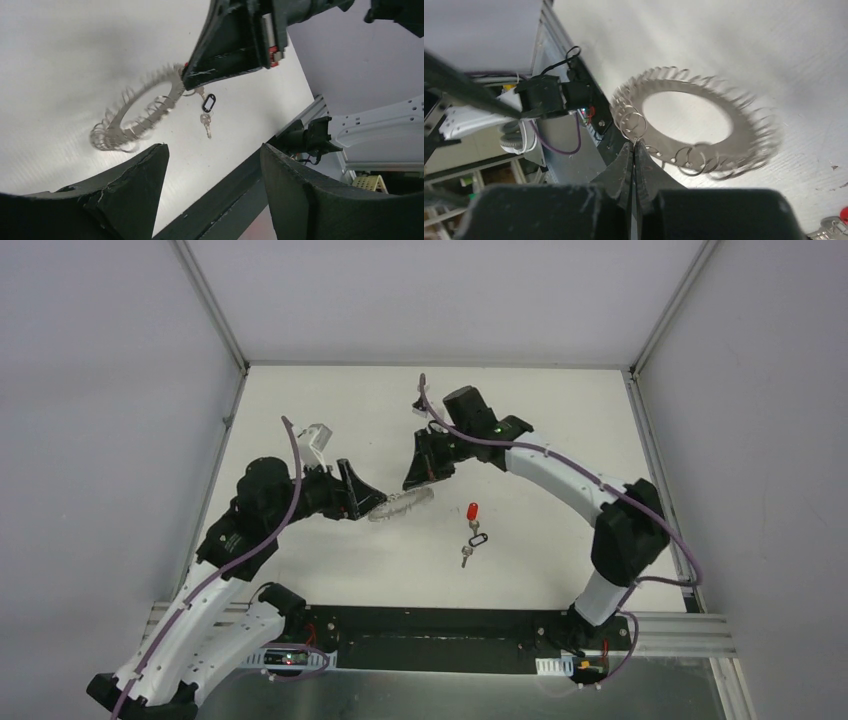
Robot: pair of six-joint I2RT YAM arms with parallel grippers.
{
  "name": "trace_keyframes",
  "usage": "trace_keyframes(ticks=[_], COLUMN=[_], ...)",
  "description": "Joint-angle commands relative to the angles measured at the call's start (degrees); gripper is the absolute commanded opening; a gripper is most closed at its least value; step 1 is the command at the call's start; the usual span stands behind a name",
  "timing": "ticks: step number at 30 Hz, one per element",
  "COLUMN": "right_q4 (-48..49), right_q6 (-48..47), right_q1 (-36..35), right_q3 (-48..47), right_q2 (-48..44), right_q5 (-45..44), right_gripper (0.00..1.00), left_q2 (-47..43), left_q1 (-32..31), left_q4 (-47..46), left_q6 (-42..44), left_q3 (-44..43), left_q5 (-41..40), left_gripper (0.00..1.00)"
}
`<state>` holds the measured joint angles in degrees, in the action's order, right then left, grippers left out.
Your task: Put the keys on the keyring
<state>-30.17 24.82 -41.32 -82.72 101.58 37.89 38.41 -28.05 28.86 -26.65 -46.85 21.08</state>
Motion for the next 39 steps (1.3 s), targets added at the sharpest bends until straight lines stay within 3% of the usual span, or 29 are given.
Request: trace_keyframes(ticks=[1, 10, 19, 26, 39], right_q4=[-1.4, 5.8, 17.8, 26.9, 27.4], right_q6=[-6.4, -10.8, -14.6, -19.8, -30.0], right_q1=[-1.2, -1.6, -1.7, -2.1, -3.5], right_q3=[-1.1, 7.3, 16.4, 24.2, 27.7], right_q2=[-9.7, -20.3, -27.2, -31.0, -36.0], right_q5=[0.3, 2.4, 7.1, 14.3, 15.0], right_gripper=[0.00, 0.00, 0.00, 0.00, 0.00], left_q2=[-2.0, -0.1, 4.2, 5.9, 7.1], left_q1=[0.0, 0.0, -1.2, -6.0, -8.4], left_q4=[-1.7, -11.8, -27.4, -31.9, -34.2], left_q6=[9.1, 20.1, 19.6, 29.0, 35.0], left_q3=[-3.6, -2.6, 2.7, 6.2, 9.2], left_q5=[2.3, 19.9, 27.8, 26.5, 27.8], left_gripper=[0.70, 0.63, 0.48, 0.44, 0.43])
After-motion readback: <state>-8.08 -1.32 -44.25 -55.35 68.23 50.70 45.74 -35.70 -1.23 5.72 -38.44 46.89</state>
